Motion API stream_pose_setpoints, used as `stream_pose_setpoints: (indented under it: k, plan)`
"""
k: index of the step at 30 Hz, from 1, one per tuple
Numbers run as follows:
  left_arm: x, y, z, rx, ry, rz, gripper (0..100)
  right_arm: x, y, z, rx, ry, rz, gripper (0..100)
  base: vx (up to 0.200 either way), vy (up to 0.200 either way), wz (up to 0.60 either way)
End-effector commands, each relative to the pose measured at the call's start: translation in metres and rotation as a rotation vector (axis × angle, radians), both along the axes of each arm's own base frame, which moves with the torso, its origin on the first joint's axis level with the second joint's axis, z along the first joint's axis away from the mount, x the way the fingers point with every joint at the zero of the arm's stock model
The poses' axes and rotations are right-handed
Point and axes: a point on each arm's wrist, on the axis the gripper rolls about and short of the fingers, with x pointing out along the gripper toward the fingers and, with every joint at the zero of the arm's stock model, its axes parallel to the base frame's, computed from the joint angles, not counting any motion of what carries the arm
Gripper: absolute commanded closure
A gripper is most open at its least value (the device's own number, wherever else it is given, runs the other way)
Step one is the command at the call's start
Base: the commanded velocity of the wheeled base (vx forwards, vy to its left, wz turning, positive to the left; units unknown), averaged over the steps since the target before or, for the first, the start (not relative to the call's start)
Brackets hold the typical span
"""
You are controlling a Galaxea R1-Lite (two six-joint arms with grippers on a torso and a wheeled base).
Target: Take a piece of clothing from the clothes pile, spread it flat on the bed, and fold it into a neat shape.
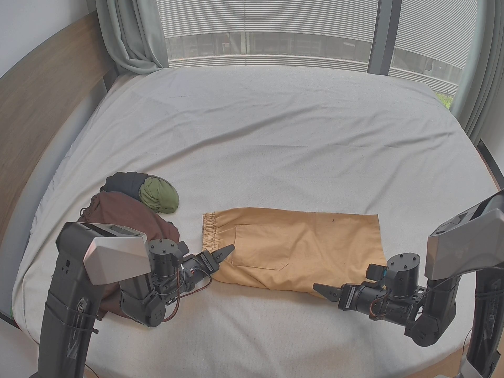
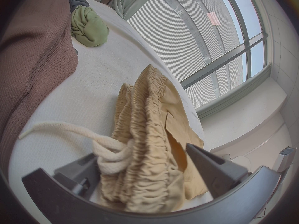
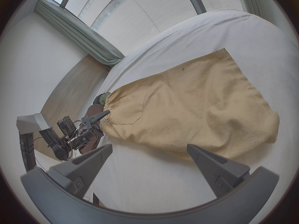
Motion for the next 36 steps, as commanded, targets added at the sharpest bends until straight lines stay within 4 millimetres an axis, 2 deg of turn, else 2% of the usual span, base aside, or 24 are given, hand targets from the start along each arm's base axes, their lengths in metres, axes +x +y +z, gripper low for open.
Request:
stream_pose_setpoints:
  k: [1,11,17,19,22,26,29,36]
  plan:
    - [0.000,0.000,-0.001,-0.005,0.002,0.003,100,0.000,0.000,0.000,0.000,0.000,0.000,0,0.000,0.000,0.00]
    - [0.005,0.000,0.002,-0.094,0.005,0.042,100,0.000,0.000,-0.001,-0.001,0.003,0.000,0,0.000,0.000,0.00]
    - [-0.001,0.003,0.002,-0.084,0.027,0.067,100,0.001,-0.001,-0.002,-0.004,0.004,-0.004,0,0.000,0.000,0.00]
    - [-0.011,0.013,0.023,-0.081,0.022,0.070,100,0.004,-0.004,-0.002,0.000,-0.001,-0.016,0,0.000,0.000,0.00]
    - [-0.019,0.022,0.037,-0.082,0.025,0.060,100,0.006,-0.005,-0.002,0.000,-0.004,-0.023,0,0.000,0.000,0.00]
    - [-0.034,0.031,0.045,-0.071,0.052,0.032,100,0.007,-0.005,-0.004,-0.003,0.001,-0.023,0,0.000,0.000,0.00]
    - [-0.044,0.046,0.050,-0.037,0.059,0.004,100,0.009,-0.004,-0.009,-0.007,0.008,-0.024,0,0.000,0.000,0.00]
    - [-0.049,0.065,0.048,0.031,0.053,0.029,100,0.009,-0.004,-0.016,-0.018,0.028,-0.026,0,0.000,0.000,0.00]
